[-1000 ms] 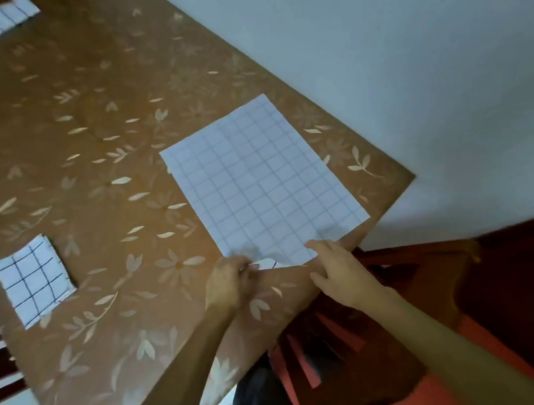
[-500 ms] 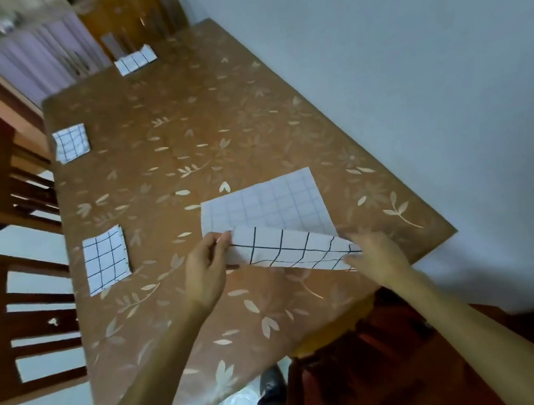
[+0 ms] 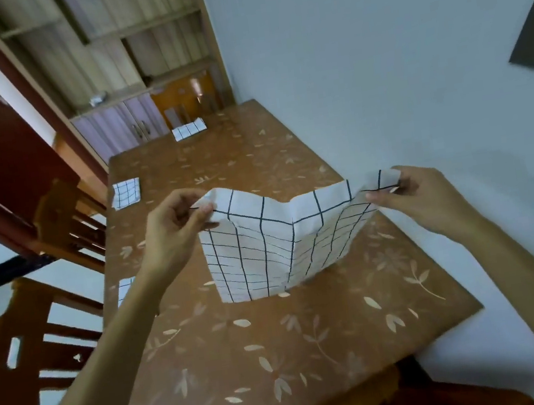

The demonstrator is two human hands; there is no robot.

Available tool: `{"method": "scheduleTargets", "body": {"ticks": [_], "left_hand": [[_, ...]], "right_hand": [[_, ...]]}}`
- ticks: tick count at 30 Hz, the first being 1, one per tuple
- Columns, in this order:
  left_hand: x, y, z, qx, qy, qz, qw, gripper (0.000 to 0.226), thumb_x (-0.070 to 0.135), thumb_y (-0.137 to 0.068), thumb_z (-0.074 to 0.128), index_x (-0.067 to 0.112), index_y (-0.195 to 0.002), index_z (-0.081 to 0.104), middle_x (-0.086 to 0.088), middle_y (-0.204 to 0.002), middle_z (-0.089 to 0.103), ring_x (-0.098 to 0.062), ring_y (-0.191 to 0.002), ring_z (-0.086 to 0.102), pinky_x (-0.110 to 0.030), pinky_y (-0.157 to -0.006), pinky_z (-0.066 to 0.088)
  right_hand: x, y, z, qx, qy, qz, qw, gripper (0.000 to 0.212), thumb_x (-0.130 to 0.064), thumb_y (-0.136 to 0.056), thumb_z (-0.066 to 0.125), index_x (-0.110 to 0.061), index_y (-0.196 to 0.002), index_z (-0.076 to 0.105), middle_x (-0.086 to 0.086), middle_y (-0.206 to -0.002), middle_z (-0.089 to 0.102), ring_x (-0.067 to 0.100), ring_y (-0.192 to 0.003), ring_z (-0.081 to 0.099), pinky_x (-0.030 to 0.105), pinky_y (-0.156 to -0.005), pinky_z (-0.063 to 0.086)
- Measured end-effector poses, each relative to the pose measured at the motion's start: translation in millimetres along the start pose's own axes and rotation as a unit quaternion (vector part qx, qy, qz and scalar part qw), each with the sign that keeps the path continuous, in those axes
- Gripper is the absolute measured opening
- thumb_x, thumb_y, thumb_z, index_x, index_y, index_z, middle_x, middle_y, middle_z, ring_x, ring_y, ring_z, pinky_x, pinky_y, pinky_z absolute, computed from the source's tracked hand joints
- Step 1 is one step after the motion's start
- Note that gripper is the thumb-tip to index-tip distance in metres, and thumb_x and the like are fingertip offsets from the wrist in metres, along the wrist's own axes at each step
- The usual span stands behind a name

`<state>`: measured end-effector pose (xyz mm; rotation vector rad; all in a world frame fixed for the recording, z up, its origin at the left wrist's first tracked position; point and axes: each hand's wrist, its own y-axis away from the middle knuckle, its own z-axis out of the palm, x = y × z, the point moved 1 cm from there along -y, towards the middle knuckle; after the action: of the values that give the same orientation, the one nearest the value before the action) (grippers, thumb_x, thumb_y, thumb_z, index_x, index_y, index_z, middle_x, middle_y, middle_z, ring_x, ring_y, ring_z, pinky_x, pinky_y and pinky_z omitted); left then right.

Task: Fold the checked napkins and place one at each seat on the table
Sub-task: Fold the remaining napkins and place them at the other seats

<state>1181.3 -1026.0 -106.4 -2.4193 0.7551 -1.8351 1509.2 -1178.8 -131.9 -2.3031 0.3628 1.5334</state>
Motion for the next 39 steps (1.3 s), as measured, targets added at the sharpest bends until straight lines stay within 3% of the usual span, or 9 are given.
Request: {"method": "scheduleTargets", "body": {"ticks": [2,6,11,13,18,25,32,36,39], "left_hand": [[27.6,-12.4,-3.1,-0.021,0.0,0.031,0.999,0.023,-0.003,-0.091,0.063,0.001,-0.114,0.063,-0.009,-0.1,0.072,-0.012,-0.086,0.073,-0.018,-0.072,0.059],[72.8,-36.9,-13.4,-0.02,0.023,0.069,0.997,0.025,-0.002,-0.091,0.064,0.011,-0.112,0.066,-0.012,-0.105,0.073,-0.019,-0.09,0.073,-0.024,-0.075,0.06],[115.0,-66.4,-30.3,0.026,0.023,0.114,0.993,0.022,0.002,-0.092,0.065,0.01,-0.112,0.068,-0.009,-0.095,0.073,-0.012,-0.071,0.066,-0.021,-0.058,0.055],[127.9,-72.9,-35.7,0.059,0.03,0.122,0.99,0.02,0.002,-0.091,0.067,0.012,-0.109,0.068,-0.008,-0.09,0.072,-0.01,-0.066,0.065,-0.02,-0.056,0.056],[141.9,-85.5,-40.3,0.08,0.055,0.126,0.987,0.031,0.0,-0.091,0.066,-0.002,-0.122,0.062,-0.028,-0.103,0.069,-0.032,-0.085,0.07,-0.03,-0.074,0.064],[175.5,-97.9,-35.4,0.05,0.13,0.145,0.98,0.031,-0.003,-0.092,0.063,0.004,-0.123,0.064,-0.012,-0.094,0.072,-0.027,-0.095,0.07,-0.035,-0.088,0.061],[180.2,-105.7,-42.0,0.107,0.091,0.168,0.976,0.026,0.005,-0.089,0.071,0.014,-0.114,0.068,-0.006,-0.088,0.073,-0.02,-0.082,0.068,-0.034,-0.075,0.058],[176.1,-109.2,-55.0,0.155,0.087,0.168,0.97,0.019,0.009,-0.089,0.073,0.015,-0.107,0.069,0.008,-0.068,0.067,-0.014,-0.058,0.056,-0.027,-0.054,0.049],[166.3,-108.4,-54.8,0.154,0.074,0.13,0.977,0.034,0.027,-0.093,0.068,0.012,-0.122,0.061,-0.002,-0.094,0.07,-0.011,-0.056,0.058,-0.025,-0.05,0.052]], "right_hand": [[-25.0,-7.8,-6.8,0.0,-0.052,-0.044,0.998,0.018,-0.014,-0.081,0.078,-0.019,-0.099,0.078,-0.006,-0.095,0.08,0.011,-0.091,0.074,0.021,-0.084,0.058],[-62.8,-22.1,-20.2,0.001,-0.113,-0.076,0.991,0.019,-0.007,-0.083,0.074,-0.019,-0.097,0.075,-0.01,-0.09,0.08,0.006,-0.088,0.075,0.015,-0.082,0.057],[-93.6,-35.3,-44.4,0.06,-0.152,-0.113,0.98,0.015,-0.022,-0.084,0.074,-0.022,-0.099,0.076,-0.003,-0.097,0.08,0.013,-0.094,0.075,0.024,-0.087,0.059],[-103.7,-38.0,-54.0,0.083,-0.157,-0.122,0.977,0.013,-0.025,-0.084,0.073,-0.026,-0.096,0.076,-0.008,-0.095,0.08,0.01,-0.093,0.075,0.022,-0.087,0.058],[-130.8,-42.1,-63.7,0.078,-0.15,-0.155,0.973,0.012,-0.027,-0.085,0.071,-0.029,-0.096,0.075,-0.014,-0.093,0.079,0.003,-0.089,0.074,0.014,-0.082,0.057],[-173.4,-49.0,-51.0,0.058,-0.197,-0.188,0.96,0.021,-0.031,-0.083,0.068,-0.025,-0.103,0.075,-0.006,-0.098,0.08,0.009,-0.094,0.074,0.022,-0.084,0.059],[-199.3,-57.3,-46.8,0.1,-0.213,-0.207,0.949,0.012,-0.018,-0.094,0.066,-0.024,-0.101,0.074,-0.011,-0.089,0.08,0.001,-0.084,0.073,0.012,-0.07,0.054],[-203.7,-60.8,-50.1,0.161,-0.23,-0.198,0.939,0.008,-0.021,-0.096,0.066,-0.023,-0.097,0.073,-0.01,-0.084,0.079,0.002,-0.079,0.074,0.014,-0.066,0.057],[-204.6,-63.4,-49.2,0.205,-0.215,-0.198,0.934,0.007,-0.025,-0.096,0.067,-0.022,-0.095,0.073,-0.008,-0.084,0.077,0.005,-0.079,0.072,0.017,-0.072,0.059]]}}
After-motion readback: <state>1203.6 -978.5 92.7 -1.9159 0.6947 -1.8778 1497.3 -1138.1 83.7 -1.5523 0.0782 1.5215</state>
